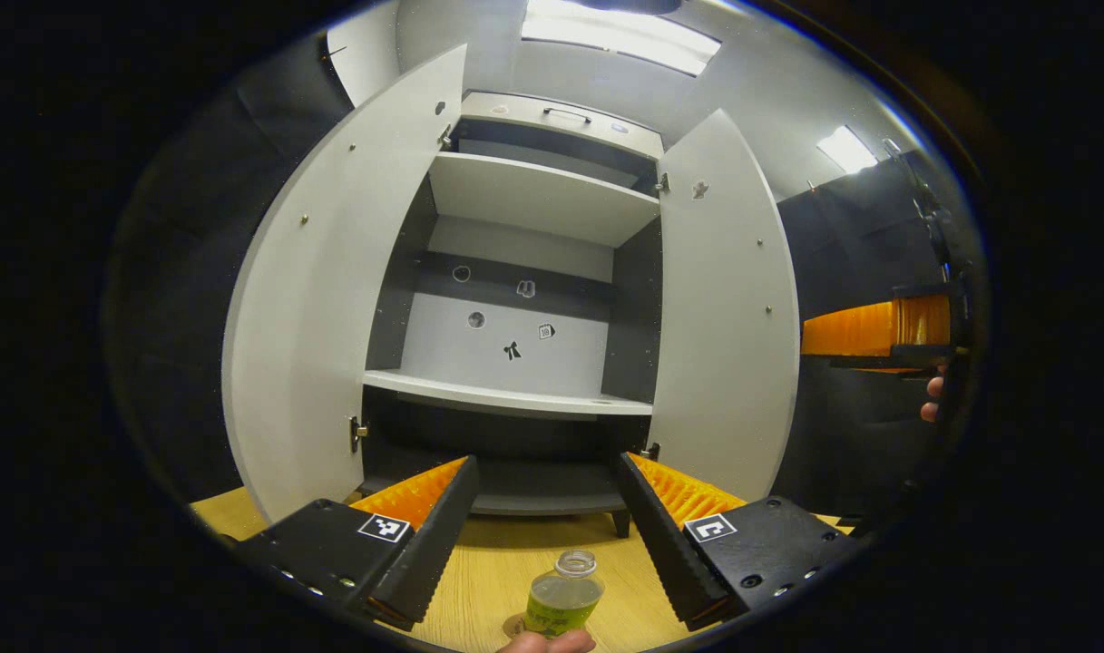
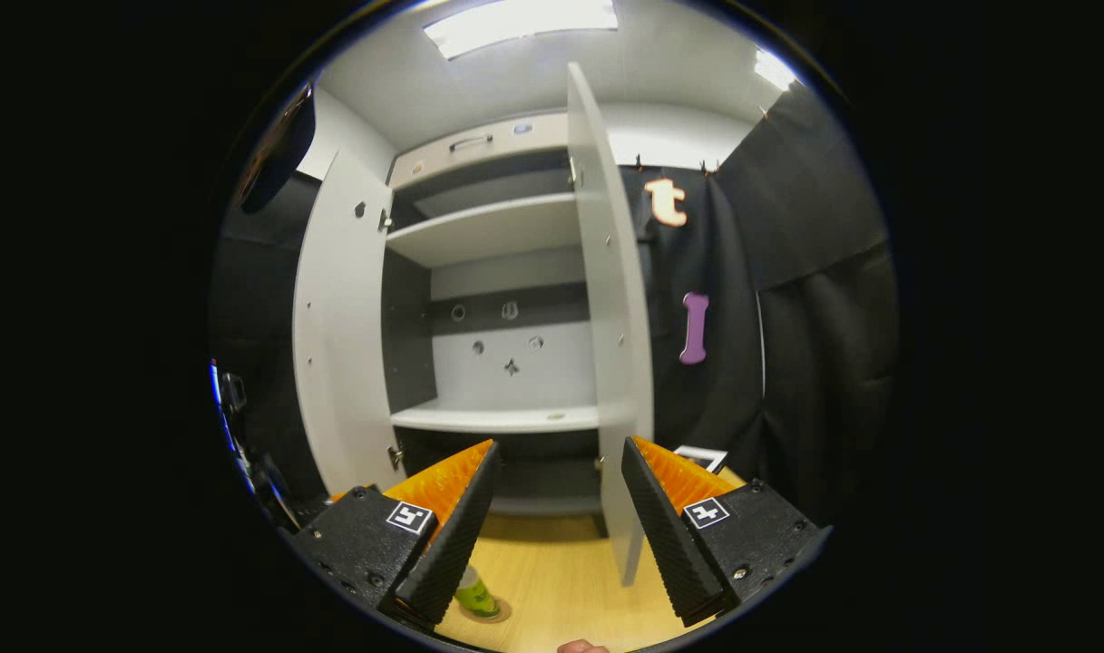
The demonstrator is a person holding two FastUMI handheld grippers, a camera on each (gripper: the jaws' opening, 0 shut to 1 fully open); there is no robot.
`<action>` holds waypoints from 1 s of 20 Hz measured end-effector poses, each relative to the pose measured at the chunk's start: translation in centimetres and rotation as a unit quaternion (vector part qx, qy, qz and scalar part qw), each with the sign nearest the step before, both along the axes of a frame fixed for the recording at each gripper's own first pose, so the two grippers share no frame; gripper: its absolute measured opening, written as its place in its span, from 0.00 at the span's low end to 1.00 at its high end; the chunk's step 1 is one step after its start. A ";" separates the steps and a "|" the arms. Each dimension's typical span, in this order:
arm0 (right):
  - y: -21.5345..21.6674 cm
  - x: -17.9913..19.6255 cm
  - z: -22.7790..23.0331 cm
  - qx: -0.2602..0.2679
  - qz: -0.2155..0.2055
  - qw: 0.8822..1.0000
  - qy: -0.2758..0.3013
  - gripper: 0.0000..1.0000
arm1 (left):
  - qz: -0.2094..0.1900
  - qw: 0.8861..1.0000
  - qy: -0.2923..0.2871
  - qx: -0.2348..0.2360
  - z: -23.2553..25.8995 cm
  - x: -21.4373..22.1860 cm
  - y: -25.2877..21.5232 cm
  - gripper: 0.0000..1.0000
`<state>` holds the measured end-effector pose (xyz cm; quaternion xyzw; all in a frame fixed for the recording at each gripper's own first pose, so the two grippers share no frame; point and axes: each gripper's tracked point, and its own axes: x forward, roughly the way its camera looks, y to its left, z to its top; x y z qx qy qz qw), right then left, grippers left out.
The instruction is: Grasp the bottle in the cabinet with the left hand and place it on the coaster, then close the right door with the right hand and the left door with the left hand.
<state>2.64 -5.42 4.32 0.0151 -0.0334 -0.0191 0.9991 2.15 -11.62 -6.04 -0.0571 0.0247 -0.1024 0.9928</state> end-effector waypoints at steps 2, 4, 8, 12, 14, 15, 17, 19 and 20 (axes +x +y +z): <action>-1.6 0.1 3.2 -0.010 -0.011 0.999 -0.039 0.83 | 0.004 1.000 0.006 0.007 0.5 -0.6 1.0 0.98; -5.0 1.1 5.6 -0.032 -0.054 0.997 -0.051 0.82 | 0.006 1.000 0.023 0.006 0.3 -1.1 1.9 0.99; -9.1 3.0 10.0 -0.044 -0.102 0.992 -0.066 0.83 | 0.027 0.999 0.029 0.003 0.5 -1.8 3.7 0.99; -13.6 5.9 12.4 -0.057 -0.147 0.985 -0.075 0.82 | 0.034 0.999 0.025 0.002 0.7 -1.9 4.3 0.95; -14.3 7.7 13.0 -0.042 -0.145 0.986 -0.074 0.83 | 0.033 0.999 0.027 0.000 0.6 -2.0 4.3 0.99; -14.6 8.4 13.2 -0.033 -0.142 0.987 -0.074 0.83 | 0.036 0.999 0.028 0.002 0.5 -2.0 4.5 0.99; -15.7 9.2 12.9 -0.016 -0.148 0.986 -0.071 0.82 | 0.041 0.999 0.030 0.002 0.4 -2.0 4.7 0.95; -15.8 9.4 12.8 0.004 -0.149 0.986 -0.080 0.82 | 0.045 0.998 0.034 0.004 0.2 -2.1 5.1 0.95; -15.7 9.4 12.8 0.011 -0.148 0.985 -0.087 0.82 | 0.050 0.998 0.035 0.005 0.1 -2.1 5.4 0.95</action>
